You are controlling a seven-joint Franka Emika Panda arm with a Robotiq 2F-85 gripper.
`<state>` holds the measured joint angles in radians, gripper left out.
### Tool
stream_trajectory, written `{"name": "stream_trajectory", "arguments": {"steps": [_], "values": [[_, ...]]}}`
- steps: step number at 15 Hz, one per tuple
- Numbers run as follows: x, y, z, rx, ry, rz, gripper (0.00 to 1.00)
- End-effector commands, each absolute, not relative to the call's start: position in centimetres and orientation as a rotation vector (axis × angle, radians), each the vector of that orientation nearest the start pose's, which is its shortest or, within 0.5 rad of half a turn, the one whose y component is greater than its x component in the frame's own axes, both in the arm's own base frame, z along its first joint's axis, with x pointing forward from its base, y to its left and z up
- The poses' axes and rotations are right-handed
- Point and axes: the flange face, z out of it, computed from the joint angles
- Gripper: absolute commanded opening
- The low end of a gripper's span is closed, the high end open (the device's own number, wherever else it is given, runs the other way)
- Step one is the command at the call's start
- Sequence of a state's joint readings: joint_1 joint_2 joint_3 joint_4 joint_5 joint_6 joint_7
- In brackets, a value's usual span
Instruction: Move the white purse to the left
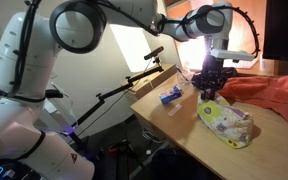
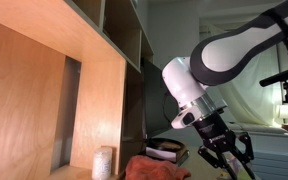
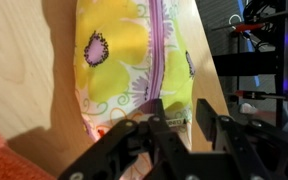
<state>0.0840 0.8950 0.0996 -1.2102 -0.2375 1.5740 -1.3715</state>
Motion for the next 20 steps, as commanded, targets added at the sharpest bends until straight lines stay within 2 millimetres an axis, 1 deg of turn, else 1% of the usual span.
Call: {"name": "stream_trajectory", "arguments": {"steps": [1, 4, 5, 8, 12, 15, 18, 20], "values": [[68.6, 8.6, 20.9, 2.210, 2.317, -0.868, 0.71], [68.4, 8.6, 20.8, 2.211, 2.316, -0.883, 0.95], [68.3, 8.6, 20.7, 2.215, 2.311, -0.891, 0.99], [68.1, 8.7, 20.6, 2.229, 2.287, -0.915, 1.00], [68.3, 8.6, 20.9, 2.239, 2.270, -0.885, 1.00], [67.8, 9.1, 22.1, 2.196, 2.307, -0.835, 1.00], [66.6, 10.0, 23.8, 2.125, 2.321, -0.750, 1.00], [65.8, 10.5, 24.6, 2.090, 2.322, -0.722, 1.00]]}}
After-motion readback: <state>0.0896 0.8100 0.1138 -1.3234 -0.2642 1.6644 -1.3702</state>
